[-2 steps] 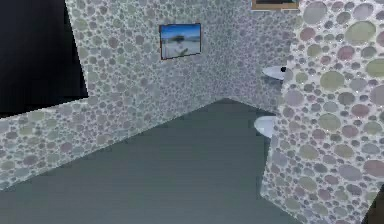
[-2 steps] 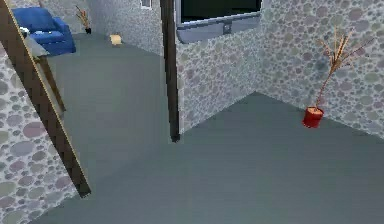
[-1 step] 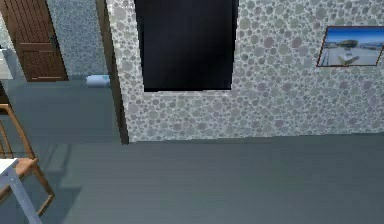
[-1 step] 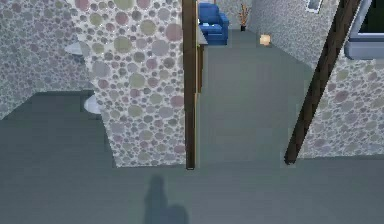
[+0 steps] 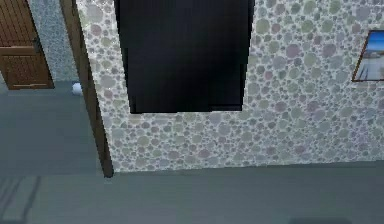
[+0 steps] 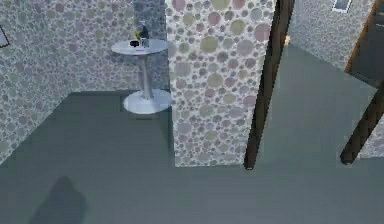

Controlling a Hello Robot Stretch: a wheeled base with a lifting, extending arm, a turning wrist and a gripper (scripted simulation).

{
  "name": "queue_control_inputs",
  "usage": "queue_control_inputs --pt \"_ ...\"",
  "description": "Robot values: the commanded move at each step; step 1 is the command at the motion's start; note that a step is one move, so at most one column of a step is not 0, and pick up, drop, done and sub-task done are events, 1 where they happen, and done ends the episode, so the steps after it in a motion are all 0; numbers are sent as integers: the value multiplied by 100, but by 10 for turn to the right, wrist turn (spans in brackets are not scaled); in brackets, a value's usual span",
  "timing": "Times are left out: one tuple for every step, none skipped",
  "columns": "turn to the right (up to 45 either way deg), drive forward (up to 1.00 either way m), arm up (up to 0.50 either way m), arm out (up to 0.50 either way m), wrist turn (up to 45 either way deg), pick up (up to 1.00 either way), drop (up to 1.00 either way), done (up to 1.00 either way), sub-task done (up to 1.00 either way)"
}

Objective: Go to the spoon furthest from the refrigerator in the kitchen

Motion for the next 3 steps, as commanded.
queue_control_inputs --pt "-390 0 0 0 0 0 0 0 0" --pt "0 80 0 0 0 0 0 0 0" --pt "-120 0 0 0 0 0 0 0 0"
